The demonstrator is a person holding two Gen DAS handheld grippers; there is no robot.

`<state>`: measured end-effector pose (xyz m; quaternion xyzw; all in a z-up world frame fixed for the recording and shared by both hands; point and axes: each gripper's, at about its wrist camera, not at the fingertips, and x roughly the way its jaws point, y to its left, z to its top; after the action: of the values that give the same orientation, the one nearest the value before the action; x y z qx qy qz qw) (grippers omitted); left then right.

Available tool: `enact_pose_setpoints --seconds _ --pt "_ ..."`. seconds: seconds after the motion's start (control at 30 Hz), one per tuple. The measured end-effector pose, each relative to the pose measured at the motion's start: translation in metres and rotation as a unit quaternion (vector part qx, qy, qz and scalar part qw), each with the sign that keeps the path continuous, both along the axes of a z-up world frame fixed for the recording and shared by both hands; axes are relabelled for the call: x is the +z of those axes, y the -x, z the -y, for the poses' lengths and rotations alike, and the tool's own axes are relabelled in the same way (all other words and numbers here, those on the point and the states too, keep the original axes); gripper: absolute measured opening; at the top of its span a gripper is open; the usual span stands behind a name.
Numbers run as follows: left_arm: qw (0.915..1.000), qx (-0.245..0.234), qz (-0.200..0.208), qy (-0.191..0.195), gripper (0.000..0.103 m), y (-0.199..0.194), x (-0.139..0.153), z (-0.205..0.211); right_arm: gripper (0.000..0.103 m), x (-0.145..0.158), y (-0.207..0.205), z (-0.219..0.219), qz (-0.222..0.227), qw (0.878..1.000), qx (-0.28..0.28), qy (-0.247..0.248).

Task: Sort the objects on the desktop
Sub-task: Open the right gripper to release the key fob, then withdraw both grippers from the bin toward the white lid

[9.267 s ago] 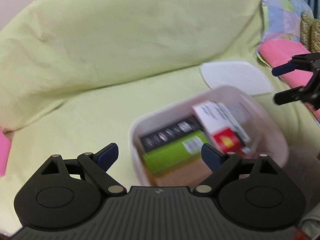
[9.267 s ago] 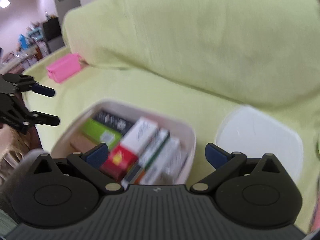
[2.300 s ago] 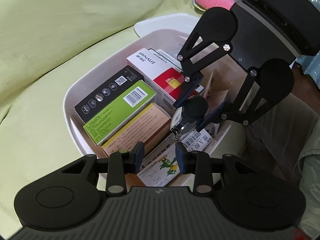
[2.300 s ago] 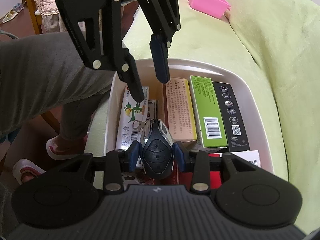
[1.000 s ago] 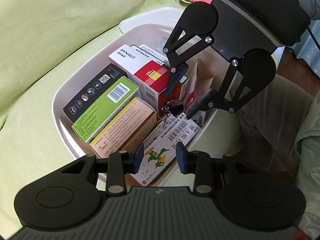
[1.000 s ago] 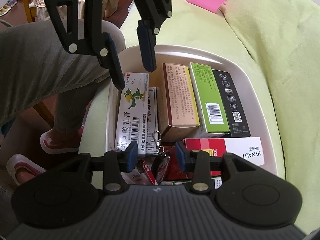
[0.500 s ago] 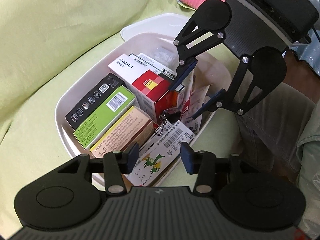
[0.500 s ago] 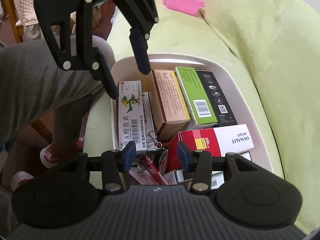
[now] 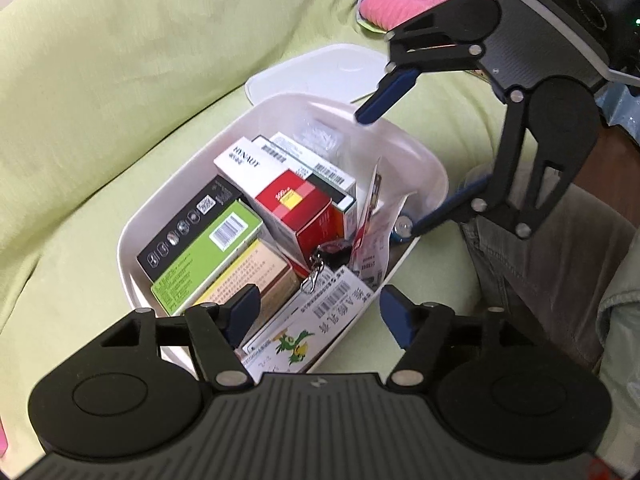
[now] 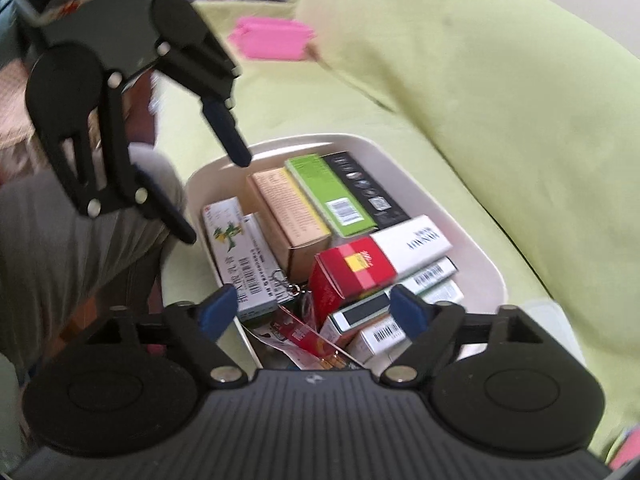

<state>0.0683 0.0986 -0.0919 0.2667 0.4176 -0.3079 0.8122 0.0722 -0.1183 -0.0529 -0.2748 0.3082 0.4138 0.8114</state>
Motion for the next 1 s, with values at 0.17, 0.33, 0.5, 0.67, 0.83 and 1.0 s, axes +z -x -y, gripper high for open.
enact_pose_setpoints --seconds 0.17,0.33,0.5,0.67,0.83,1.0 --pt "0.9999 0.008 0.011 0.001 0.078 -0.005 0.006 0.013 0.100 0.008 0.002 0.027 -0.004 0.996 -0.079 -0.034" --pt "0.9998 0.003 0.017 0.000 0.081 -0.011 0.009 0.030 0.101 0.014 0.000 0.062 -0.020 0.984 -0.160 -0.071" --pt "0.9996 -0.007 0.025 -0.003 0.088 -0.018 0.010 0.048 0.102 0.019 -0.001 0.092 -0.030 0.970 -0.221 -0.095" --pt "0.9995 -0.016 0.026 0.000 0.088 -0.025 0.010 0.066 0.102 0.024 0.000 0.119 -0.030 0.954 -0.279 -0.107" --pt "0.9995 -0.020 0.022 0.009 0.088 -0.032 0.010 0.083 0.102 0.028 0.002 0.149 -0.039 0.929 -0.338 -0.147" --pt "0.9995 -0.015 0.020 0.020 0.088 -0.049 0.011 0.096 0.102 0.024 0.002 0.181 -0.052 0.904 -0.385 -0.176"
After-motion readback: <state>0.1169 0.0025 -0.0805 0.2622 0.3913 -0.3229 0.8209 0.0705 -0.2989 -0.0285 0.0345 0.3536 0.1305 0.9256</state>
